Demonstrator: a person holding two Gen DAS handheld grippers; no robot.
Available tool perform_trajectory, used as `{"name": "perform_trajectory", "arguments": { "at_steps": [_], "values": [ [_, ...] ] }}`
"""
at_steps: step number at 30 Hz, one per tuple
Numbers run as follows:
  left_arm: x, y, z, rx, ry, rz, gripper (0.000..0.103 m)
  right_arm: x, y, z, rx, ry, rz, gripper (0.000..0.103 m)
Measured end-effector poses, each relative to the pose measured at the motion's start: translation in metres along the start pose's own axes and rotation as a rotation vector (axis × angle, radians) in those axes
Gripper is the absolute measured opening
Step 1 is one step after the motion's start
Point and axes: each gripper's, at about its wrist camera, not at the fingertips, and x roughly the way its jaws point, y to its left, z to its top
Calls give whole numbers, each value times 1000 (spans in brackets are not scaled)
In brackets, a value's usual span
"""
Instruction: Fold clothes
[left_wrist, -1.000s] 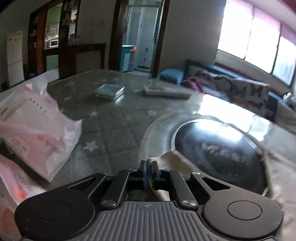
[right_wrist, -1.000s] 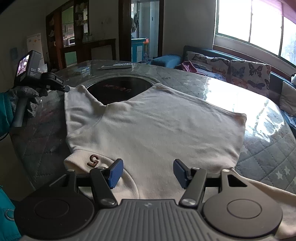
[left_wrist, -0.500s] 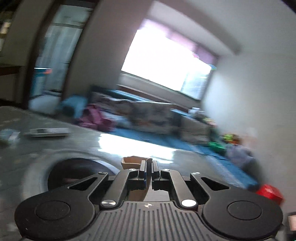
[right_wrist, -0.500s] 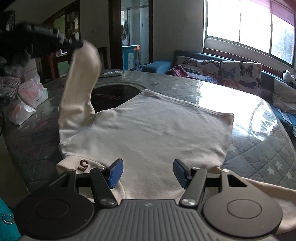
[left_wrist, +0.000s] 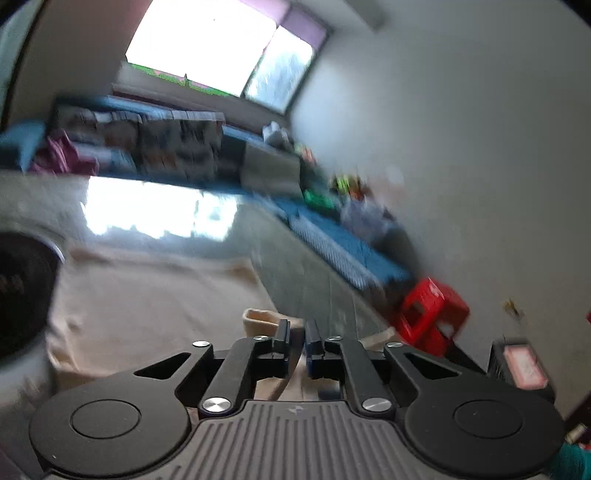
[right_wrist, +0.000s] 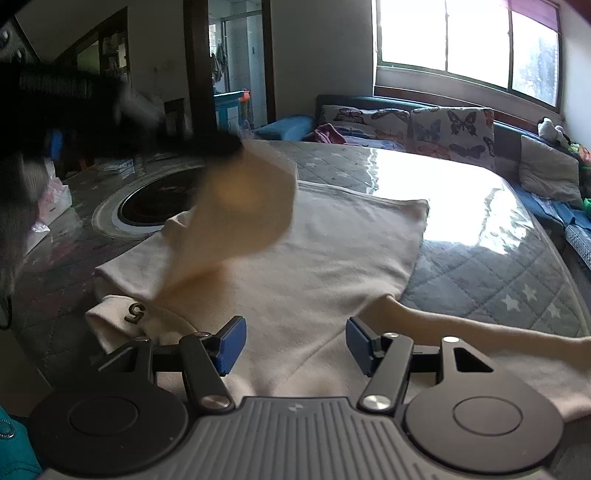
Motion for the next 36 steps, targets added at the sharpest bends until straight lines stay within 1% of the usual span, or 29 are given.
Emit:
{"name": "perform_trajectory", "arguments": {
  "at_steps": [2,4,5,8,12,16,20,22,23,24,26,27,29,32,34,35,36],
  "values": [
    [0,5,-6,7,30,-1,14,-3,-1,-1,1,1,-4,61],
    [-6,11,-12,24,37,32,14,-4,-2,-1,1,2,-8,61],
    [-9,17,-13,24,38,56,14,-5,-2,-1,2,0,-10,61],
    [-21,47,-21,3,51,165,14,-7,-4,3,6,-11,-11,61],
    [-33,77,-32,-32,75,294,13,0,-2,6,9,-7,-5,61],
    [-42,98,-32,-43,81,386,13,7,5,7,0,5,7,61],
    [-44,104,-28,-49,65,392,14,9,9,7,-7,11,2,61],
    [-42,99,-26,-20,55,403,17,8,8,8,-5,13,-3,61],
    [-40,96,-25,2,53,410,21,7,7,8,-5,13,-9,61],
    [-38,94,-24,25,51,417,30,7,6,8,-3,13,-12,61],
    [-30,92,-23,60,56,453,39,4,3,7,1,15,-25,61],
    [-26,93,-22,67,58,466,40,3,1,6,4,17,-33,61],
    [-22,96,-22,53,65,457,38,1,-4,4,11,23,-47,61],
    [-18,95,-23,90,69,482,37,1,-11,1,31,36,-73,61],
    [-14,97,-24,93,79,482,34,2,-18,-2,52,43,-88,61],
    [-13,99,-24,90,85,482,28,1,-20,-3,57,43,-90,61],
    [-13,99,-25,91,84,479,26,1,-21,-3,61,42,-92,61]
  ]
}}
